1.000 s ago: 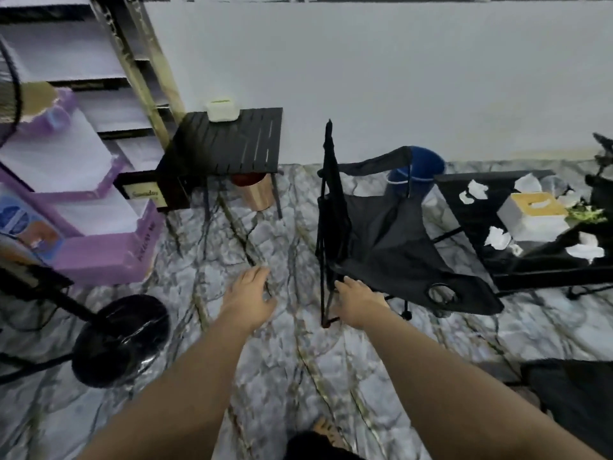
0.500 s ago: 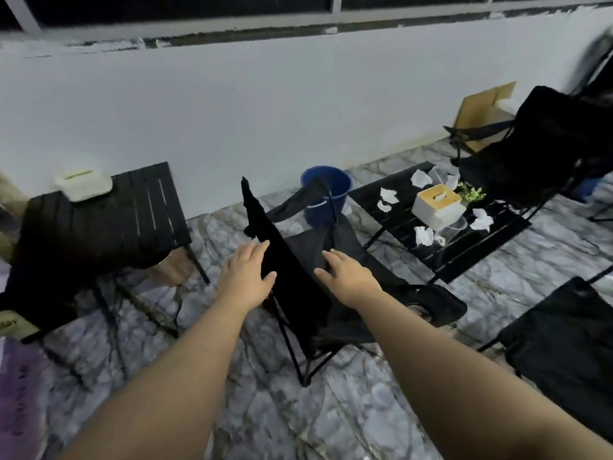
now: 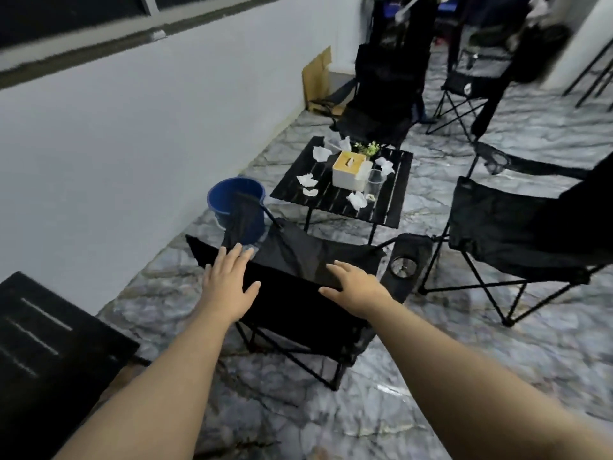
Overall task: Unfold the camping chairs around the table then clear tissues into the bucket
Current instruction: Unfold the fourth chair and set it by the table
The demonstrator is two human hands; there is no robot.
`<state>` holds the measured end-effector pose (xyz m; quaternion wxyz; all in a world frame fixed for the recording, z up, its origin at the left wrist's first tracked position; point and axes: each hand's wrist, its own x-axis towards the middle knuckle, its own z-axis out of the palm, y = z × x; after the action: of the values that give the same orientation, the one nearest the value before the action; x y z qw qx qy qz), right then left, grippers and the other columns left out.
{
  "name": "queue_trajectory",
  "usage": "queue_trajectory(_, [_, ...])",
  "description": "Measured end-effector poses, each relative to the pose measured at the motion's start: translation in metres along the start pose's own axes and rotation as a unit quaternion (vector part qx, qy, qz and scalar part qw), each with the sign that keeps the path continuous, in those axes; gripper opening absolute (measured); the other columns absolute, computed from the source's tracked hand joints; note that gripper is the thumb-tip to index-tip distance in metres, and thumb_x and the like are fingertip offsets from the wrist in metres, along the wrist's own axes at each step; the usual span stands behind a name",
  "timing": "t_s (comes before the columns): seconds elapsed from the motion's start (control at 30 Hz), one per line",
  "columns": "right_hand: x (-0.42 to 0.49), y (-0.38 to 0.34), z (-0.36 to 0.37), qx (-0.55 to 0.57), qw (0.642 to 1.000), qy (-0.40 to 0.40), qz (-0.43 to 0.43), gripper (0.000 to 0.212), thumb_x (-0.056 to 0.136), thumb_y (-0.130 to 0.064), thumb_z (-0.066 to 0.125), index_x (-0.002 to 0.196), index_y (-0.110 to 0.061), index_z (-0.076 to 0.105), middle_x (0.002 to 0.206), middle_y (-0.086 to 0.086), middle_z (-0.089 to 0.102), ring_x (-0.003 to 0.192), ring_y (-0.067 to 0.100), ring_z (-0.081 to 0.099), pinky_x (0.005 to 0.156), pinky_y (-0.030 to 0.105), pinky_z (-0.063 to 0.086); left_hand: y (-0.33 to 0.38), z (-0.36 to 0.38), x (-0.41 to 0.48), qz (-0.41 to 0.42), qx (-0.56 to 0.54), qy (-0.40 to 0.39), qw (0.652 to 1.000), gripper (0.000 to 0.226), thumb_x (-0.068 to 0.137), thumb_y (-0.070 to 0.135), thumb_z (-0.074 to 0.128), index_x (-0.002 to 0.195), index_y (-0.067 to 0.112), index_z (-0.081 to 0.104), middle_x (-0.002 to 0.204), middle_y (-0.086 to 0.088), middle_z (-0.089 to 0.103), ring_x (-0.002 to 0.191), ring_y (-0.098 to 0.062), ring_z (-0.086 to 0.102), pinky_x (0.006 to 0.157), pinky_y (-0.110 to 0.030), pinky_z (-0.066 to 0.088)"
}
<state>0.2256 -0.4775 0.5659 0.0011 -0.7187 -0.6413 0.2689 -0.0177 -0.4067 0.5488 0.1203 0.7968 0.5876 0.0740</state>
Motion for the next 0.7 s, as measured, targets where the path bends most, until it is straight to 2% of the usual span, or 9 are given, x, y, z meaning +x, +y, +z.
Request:
queue_trajectory(0.17, [0.008, 0.004, 0.004, 0.019, 0.998, -0.002, 0.066, 0.074, 0.085, -0.062, 0.051, 0.148, -0.032, 0.024, 0.158, -0.008, 0.019, 0.143, 0.020, 0.025, 0.113, 0.042, 0.030, -0.039, -0.011, 0.034, 0.051, 0.037, -0.009, 0.998, 0.066, 0.091, 0.043, 0.050, 0.147, 0.028, 0.019, 0.159, 0.004, 0.011, 0.147, -0.022, 0.001, 0.118, -0.050, 0.009])
queue_trajectory(0.3, [0.002, -0.006, 0.014, 0.006, 0.994, -0.011, 0.110, 0.075, 0.084, -0.060, 0.054, 0.148, -0.031, 0.024, 0.158, -0.007, 0.021, 0.142, 0.018, 0.027, 0.111, 0.042, 0.032, -0.074, -0.023, 0.057, 0.073, 0.048, -0.026, 0.996, 0.067, 0.091, 0.044, 0.048, 0.148, 0.029, 0.016, 0.159, 0.004, 0.011, 0.147, -0.022, 0.002, 0.118, -0.049, 0.006])
queue_trajectory(0.53, [-0.012, -0.028, 0.022, -0.010, 0.976, 0.036, 0.215, 0.067, 0.087, -0.049, 0.056, 0.145, -0.031, 0.030, 0.153, -0.006, 0.031, 0.136, 0.020, 0.038, 0.104, 0.039, 0.039, -0.130, -0.039, 0.100, 0.150, 0.045, -0.064, 0.986, 0.066, 0.090, 0.043, 0.050, 0.147, 0.032, 0.017, 0.158, 0.005, 0.014, 0.147, -0.020, 0.001, 0.118, -0.047, 0.002])
queue_trajectory(0.6, [-0.017, -0.034, 0.025, -0.016, 0.968, 0.055, 0.244, 0.059, 0.088, -0.041, 0.057, 0.142, -0.031, 0.035, 0.150, -0.006, 0.036, 0.134, 0.021, 0.041, 0.103, 0.039, 0.038, -0.150, -0.042, 0.113, 0.154, 0.013, -0.059, 0.986, 0.065, 0.090, 0.040, 0.054, 0.146, 0.027, 0.024, 0.157, 0.001, 0.020, 0.147, -0.024, 0.007, 0.117, -0.048, 0.008])
queue_trajectory(0.7, [-0.022, -0.037, 0.032, 0.038, 0.952, 0.119, 0.279, 0.049, 0.089, -0.027, 0.058, 0.136, -0.030, 0.044, 0.146, -0.004, 0.043, 0.132, 0.022, 0.041, 0.105, 0.040, 0.037, -0.170, -0.042, 0.124, 0.115, -0.111, -0.082, 0.984, 0.062, 0.088, 0.029, 0.061, 0.143, 0.022, 0.033, 0.153, -0.007, 0.030, 0.143, -0.027, 0.021, 0.115, -0.047, 0.024])
